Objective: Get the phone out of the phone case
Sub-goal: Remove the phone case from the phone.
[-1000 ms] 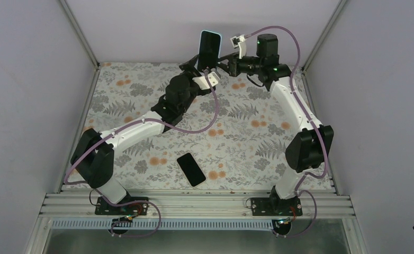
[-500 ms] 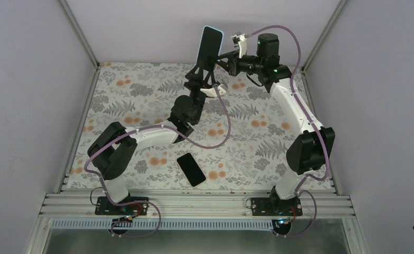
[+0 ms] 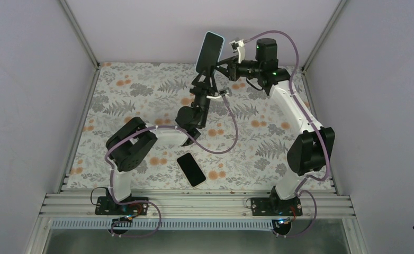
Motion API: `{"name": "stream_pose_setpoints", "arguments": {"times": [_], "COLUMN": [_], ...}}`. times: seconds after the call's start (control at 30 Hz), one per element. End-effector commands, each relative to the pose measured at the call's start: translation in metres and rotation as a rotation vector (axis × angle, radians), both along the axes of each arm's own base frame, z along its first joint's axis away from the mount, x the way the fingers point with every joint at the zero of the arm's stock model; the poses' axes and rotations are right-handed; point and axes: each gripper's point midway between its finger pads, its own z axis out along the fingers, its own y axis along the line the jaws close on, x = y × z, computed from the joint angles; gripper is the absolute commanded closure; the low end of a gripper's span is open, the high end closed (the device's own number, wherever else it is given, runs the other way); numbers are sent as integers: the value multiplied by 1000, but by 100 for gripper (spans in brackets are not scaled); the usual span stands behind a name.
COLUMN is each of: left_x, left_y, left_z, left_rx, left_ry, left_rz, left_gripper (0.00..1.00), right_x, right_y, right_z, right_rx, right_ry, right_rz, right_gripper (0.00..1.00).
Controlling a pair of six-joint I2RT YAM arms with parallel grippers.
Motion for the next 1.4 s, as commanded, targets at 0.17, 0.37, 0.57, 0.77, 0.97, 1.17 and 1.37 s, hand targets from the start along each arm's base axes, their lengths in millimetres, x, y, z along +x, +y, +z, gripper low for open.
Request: {"name": "stream_pose_setpoints", "arguments": {"times": [0.17, 0.37, 0.57, 0.77, 0.97, 1.17, 1.37], "left_x": [-33, -26, -34, -30, -30, -44, -56], "left_y": [75, 79, 80, 71, 68, 56, 44], "left_z": [96, 94, 92, 91, 93, 95, 85], "left_rx": [-353, -391, -417, -441, -439, -389, -261], "left_ry": [-297, -255, -273, -198, -186, -113, 91], "left_rz": [128, 133, 93, 25, 26, -47, -165], "left_gripper": [54, 56, 63, 83, 97, 98, 98], "right_x": [-55, -75, -79, -81, -77, -32, 12], "right_y": [13, 18, 18, 18, 13, -11, -60], "right_z": [-28, -26, -21, -17, -15, -25, -65], "right_rx": [-7, -22, -31, -30, -67, -221, -499], "right_ry": [131, 124, 106, 94, 56, 5, 30], "right_rz": [227, 296, 289, 291, 227, -52, -315], "right_gripper": [97, 97, 97, 97, 97, 97, 97]}}
